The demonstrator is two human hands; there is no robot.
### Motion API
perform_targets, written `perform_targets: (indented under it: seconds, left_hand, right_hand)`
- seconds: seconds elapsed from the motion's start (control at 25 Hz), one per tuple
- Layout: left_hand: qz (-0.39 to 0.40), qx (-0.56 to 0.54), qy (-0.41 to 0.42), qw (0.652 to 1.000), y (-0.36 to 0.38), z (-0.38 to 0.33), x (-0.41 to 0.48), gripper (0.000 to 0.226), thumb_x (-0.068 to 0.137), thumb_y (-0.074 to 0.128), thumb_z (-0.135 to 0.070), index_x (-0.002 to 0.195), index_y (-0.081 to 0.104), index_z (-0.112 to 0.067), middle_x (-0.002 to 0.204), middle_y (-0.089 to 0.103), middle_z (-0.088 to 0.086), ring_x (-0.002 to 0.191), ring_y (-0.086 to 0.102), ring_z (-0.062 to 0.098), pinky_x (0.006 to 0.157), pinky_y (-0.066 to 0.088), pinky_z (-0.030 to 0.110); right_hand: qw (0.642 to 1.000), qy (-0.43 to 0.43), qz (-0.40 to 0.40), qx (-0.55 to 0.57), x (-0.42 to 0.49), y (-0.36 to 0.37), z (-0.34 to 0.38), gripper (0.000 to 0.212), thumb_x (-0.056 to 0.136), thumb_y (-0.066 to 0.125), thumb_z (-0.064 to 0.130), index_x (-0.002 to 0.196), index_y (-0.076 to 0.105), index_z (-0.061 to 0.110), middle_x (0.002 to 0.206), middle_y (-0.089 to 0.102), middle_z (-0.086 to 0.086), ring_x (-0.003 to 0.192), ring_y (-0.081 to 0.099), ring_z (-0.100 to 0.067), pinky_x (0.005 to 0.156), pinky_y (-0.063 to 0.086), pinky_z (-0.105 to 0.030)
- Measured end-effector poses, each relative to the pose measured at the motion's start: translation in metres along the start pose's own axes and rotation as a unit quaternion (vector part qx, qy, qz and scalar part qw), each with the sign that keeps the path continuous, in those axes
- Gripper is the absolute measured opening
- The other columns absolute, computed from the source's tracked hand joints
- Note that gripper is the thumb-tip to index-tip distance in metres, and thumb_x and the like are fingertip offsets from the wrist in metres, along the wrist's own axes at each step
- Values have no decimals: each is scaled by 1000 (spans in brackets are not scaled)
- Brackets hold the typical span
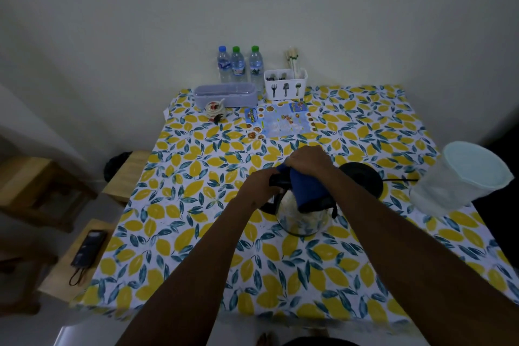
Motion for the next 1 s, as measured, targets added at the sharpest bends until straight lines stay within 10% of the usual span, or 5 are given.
perform_targets:
  seconds: [0.16, 0.36, 0.68, 0.84, 1.0]
  left_hand:
    - [17, 20, 12, 1000, 1, -17, 7, 47, 85, 71, -23, 128, 58, -11, 126, 64, 15, 115, 59, 32, 98, 47, 43]
    - [-20, -24, 34, 999, 0, -12, 3, 45, 80, 76, -25, 123, 64, -17, 119, 70, 9, 109, 63, 25, 88, 43, 27]
    - [-43, -58, 41, 997, 3, -7, 2, 47, 80, 75, -27, 125, 62, -20, 123, 69, 6, 111, 62, 21, 88, 38, 22]
    - [-34, -67, 54, 996, 6, -6, 1, 47, 84, 72, -26, 129, 59, -19, 125, 67, 7, 113, 60, 20, 89, 39, 23]
    - [-19, -59, 70, 996, 6, -9, 0, 45, 89, 67, -25, 131, 56, -18, 129, 64, 9, 115, 59, 23, 89, 39, 24]
  right_hand:
    - [980, 34, 88, 175, 14, -3, -19, 27, 91, 55, 35, 74, 58, 15, 71, 49, -10, 60, 45, -23, 61, 39, -36]
    - [911, 95, 103, 387, 10, 4, -84, 19, 91, 56, 24, 95, 65, 8, 90, 61, -17, 75, 58, -32, 70, 48, -42]
    - [667, 79, -56, 739, -72, 109, -118, 26, 98, 45, 16, 118, 61, 16, 98, 66, -11, 83, 67, -19, 71, 54, -34]
    - [750, 168, -197, 608, -104, 133, -72, 65, 93, 54, 19, 150, 21, 22, 153, 31, -11, 132, 39, -37, 104, 39, -57]
    - [831, 212, -229, 460, -110, 127, -34, 92, 85, 68, 31, 152, 7, 16, 159, 9, -19, 138, 23, -45, 106, 31, -60]
Point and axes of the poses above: each hand's wrist, its own x-axis towards the middle knuckle, its own y-axis out of the palm, z = x × y, the point moved 7 cm from there along x, towards the middle knuckle
